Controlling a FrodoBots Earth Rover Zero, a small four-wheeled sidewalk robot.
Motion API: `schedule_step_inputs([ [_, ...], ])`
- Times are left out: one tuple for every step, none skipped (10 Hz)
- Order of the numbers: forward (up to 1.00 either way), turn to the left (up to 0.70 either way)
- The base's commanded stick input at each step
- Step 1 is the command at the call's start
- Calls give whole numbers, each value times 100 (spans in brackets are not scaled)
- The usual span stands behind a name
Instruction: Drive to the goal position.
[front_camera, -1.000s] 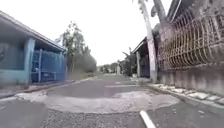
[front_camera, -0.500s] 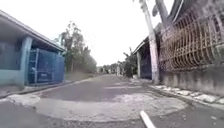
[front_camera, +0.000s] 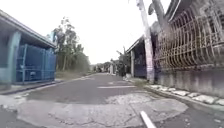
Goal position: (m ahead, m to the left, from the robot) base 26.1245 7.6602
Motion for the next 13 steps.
schedule_step_inputs([
  [50, -50],
  [50, -50],
  [50, -50],
  [50, -50],
  [50, -42],
  [50, -3],
  [50, 0],
  [50, 0],
  [50, 0],
  [50, 0],
  [50, 0],
  [50, 0],
  [50, 0],
])
